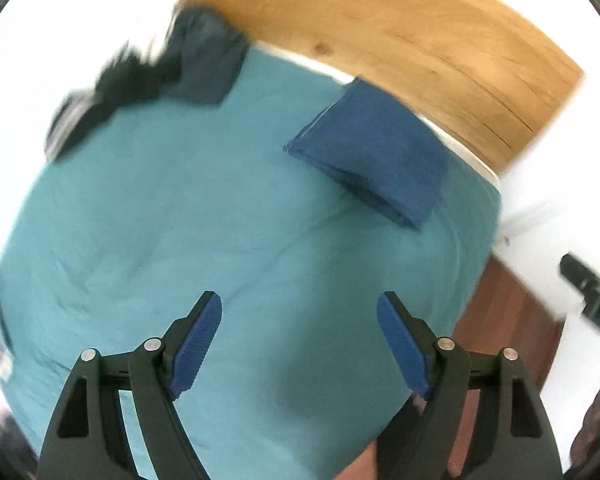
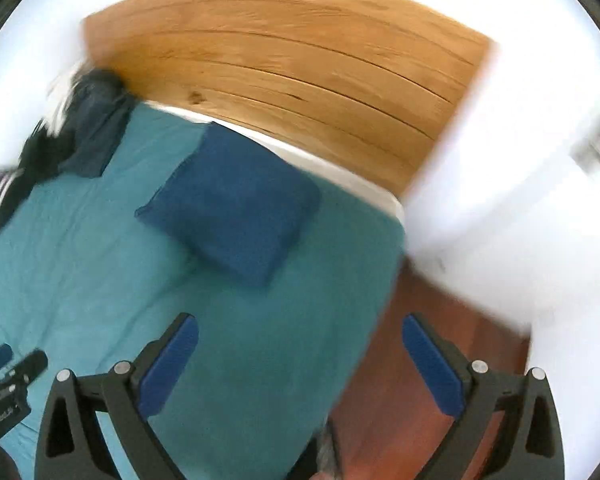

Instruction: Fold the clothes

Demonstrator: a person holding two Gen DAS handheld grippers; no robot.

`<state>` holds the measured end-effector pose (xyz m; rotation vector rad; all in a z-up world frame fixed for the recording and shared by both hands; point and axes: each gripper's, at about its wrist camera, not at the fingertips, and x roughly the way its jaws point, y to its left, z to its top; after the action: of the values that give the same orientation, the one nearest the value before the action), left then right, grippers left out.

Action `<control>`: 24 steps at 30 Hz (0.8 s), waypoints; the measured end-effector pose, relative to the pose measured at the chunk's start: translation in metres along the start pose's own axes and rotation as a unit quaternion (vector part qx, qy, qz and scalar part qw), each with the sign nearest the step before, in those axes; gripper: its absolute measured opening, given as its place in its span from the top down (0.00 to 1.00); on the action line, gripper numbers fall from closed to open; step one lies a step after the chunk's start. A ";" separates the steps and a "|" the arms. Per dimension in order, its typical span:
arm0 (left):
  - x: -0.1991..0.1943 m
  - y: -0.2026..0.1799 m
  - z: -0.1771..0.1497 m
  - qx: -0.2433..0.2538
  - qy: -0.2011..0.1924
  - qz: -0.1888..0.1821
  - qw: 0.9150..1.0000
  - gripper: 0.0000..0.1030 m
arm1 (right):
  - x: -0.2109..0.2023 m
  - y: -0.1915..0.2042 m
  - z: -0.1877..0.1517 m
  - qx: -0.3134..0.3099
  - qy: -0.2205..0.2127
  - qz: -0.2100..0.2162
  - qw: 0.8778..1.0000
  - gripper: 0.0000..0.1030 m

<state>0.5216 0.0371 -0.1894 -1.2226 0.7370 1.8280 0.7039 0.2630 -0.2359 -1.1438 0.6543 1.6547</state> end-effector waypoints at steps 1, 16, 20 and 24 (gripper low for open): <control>-0.021 0.000 -0.011 0.026 -0.013 0.008 1.000 0.21 | -0.025 0.003 -0.018 0.013 0.000 -0.005 1.000 0.00; -0.124 -0.018 -0.096 0.132 -0.083 -0.001 0.988 0.21 | -0.221 0.034 -0.209 0.093 -0.071 -0.022 0.993 0.00; -0.109 -0.018 -0.099 0.141 -0.076 -0.002 0.987 0.21 | -0.223 0.028 -0.228 0.108 -0.057 -0.013 0.992 0.00; -0.104 -0.014 -0.102 0.140 -0.068 -0.007 0.988 0.21 | -0.221 0.028 -0.239 0.116 -0.044 0.001 0.992 0.00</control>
<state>0.6038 -0.0689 -0.1308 -0.9108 0.8715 1.7102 0.7847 -0.0379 -0.1364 -0.8986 0.7679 1.5749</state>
